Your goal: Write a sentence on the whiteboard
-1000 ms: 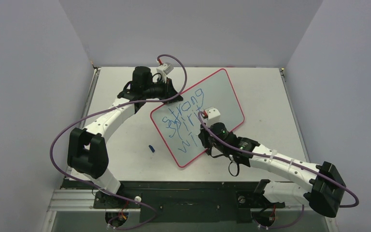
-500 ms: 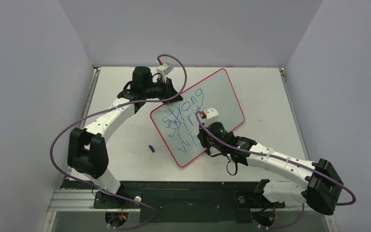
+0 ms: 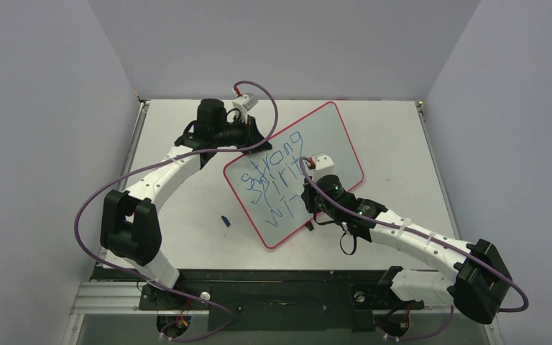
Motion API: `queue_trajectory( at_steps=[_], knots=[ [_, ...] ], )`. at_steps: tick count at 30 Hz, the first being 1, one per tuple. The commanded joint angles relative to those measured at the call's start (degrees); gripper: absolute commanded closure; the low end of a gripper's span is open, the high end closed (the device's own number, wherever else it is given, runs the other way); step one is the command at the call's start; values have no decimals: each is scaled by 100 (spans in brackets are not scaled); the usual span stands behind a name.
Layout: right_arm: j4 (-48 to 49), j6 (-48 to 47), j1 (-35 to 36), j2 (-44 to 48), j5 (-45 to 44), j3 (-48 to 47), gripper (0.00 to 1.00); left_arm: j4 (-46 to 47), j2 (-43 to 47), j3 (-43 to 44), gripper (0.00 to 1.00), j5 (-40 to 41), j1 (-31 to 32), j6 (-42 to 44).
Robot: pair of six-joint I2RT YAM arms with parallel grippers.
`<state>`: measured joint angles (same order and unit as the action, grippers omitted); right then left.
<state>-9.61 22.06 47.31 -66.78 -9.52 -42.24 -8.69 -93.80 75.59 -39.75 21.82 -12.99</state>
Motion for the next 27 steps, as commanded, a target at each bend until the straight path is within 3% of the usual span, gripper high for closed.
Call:
queue_trajectory(
  at_steps=[1, 14, 27],
  knots=[
    [-5, -114, -108, 6, -105, -50, 100, -10, -5, 18, 100, -3, 148, 516],
    [-540, -179, -99, 546, 141, -392, 100, -10, 18, 34, 100, -15, 151, 509],
    [-370, -95, -6, 94, 341, -929, 100, -1, 76, -7, 100, -3, 169, 508]
  ],
)
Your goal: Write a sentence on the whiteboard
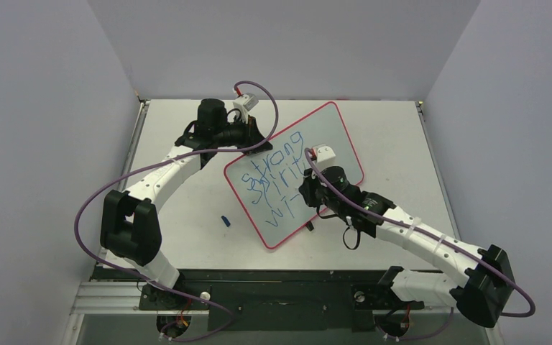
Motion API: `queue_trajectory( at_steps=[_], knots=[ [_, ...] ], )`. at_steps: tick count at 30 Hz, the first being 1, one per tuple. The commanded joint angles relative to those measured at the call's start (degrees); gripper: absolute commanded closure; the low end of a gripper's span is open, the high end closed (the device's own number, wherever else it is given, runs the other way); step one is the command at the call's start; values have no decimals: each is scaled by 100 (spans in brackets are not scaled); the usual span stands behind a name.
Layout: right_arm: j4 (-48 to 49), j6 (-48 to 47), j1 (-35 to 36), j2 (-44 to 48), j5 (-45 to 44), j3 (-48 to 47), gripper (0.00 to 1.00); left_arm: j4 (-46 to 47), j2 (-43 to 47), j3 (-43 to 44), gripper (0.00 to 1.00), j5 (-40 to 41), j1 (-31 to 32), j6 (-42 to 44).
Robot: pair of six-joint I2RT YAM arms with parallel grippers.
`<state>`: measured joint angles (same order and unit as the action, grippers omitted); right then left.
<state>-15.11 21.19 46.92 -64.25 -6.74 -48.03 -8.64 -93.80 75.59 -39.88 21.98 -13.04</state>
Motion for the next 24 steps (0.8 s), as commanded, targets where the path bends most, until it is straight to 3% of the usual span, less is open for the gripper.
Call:
queue_trajectory(
  at_steps=[1, 24],
  knots=[
    [208, -4, 32, -236, 78, -370, 100, -5, 83, -13, 100, 7, 156, 513],
    [530, 108, 39, -777, 190, -231, 100, -10, 106, -24, 100, 48, 158, 530]
  ],
)
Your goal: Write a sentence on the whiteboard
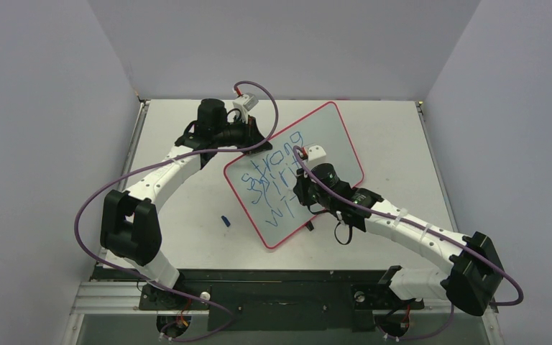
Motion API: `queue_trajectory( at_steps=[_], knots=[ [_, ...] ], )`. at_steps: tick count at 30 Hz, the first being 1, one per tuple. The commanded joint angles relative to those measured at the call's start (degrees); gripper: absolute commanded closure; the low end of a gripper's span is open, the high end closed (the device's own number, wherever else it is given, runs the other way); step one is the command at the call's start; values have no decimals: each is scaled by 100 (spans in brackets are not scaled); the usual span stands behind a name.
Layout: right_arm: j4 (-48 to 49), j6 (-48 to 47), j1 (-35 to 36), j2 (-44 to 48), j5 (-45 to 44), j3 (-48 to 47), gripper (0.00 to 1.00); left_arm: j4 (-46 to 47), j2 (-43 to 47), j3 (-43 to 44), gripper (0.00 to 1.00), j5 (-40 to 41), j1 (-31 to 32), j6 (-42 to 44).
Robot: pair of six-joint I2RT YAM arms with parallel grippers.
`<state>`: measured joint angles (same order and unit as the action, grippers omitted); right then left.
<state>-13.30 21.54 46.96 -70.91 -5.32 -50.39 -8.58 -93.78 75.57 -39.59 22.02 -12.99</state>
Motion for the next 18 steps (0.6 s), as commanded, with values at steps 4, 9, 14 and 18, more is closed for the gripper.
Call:
queue_trajectory(
  at_steps=[4, 9, 14, 18],
  knots=[
    [378, 120, 45, -106, 54, 120, 100, -17, 98, -23, 100, 22, 153, 526],
    [390, 177, 79, -62, 48, 285, 100, -21, 88, -16, 100, 13, 153, 526],
    [378, 220, 107, -28, 4, 388, 100, -30, 84, -8, 100, 13, 153, 526],
    [336, 251, 164, 3, -44, 467, 100, -30, 89, -8, 100, 22, 153, 529]
  ],
)
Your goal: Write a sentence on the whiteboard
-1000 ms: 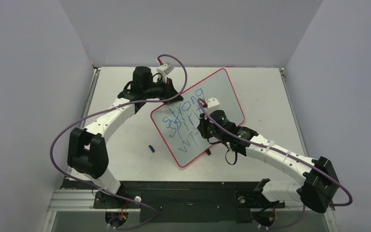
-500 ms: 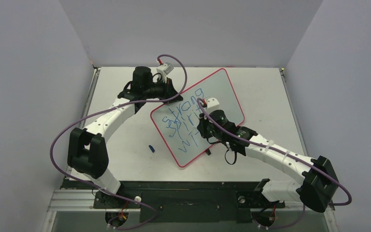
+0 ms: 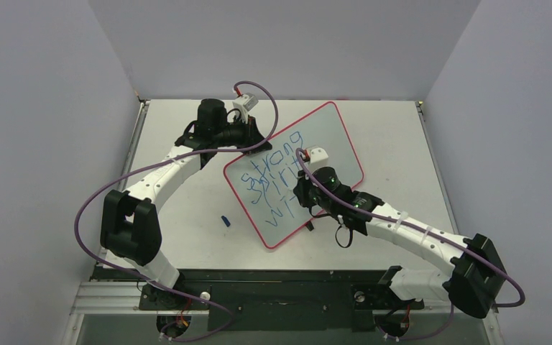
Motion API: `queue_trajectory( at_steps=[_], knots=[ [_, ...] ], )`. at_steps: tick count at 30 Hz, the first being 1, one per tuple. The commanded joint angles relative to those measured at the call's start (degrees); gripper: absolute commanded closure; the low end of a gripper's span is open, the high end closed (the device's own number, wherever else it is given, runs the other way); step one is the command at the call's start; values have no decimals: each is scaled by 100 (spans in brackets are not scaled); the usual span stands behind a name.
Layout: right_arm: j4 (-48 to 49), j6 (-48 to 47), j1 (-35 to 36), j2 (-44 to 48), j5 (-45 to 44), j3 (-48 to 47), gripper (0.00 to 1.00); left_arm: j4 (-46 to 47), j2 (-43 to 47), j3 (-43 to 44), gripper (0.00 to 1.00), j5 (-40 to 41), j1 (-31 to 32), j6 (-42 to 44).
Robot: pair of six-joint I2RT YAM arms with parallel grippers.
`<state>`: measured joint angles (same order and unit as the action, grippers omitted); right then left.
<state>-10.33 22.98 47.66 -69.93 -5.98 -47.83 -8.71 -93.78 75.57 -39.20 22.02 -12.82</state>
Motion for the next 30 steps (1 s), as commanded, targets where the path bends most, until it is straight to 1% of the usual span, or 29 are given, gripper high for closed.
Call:
queue_trajectory(
  at_steps=[1, 12, 23, 30],
  knots=[
    [17, 109, 103, -81, 6, 221, 100, -12, 92, -7, 100, -18, 153, 509],
    [-201, 144, 213, 217, -226, 498, 100, -21, 112, -6, 100, -35, 153, 511],
    [-212, 314, 260, 404, -340, 879, 100, -17, 132, -4, 100, -32, 167, 508],
    [-294, 260, 270, 401, -500, 745, 100, -17, 142, -15, 100, -21, 171, 508]
  ],
)
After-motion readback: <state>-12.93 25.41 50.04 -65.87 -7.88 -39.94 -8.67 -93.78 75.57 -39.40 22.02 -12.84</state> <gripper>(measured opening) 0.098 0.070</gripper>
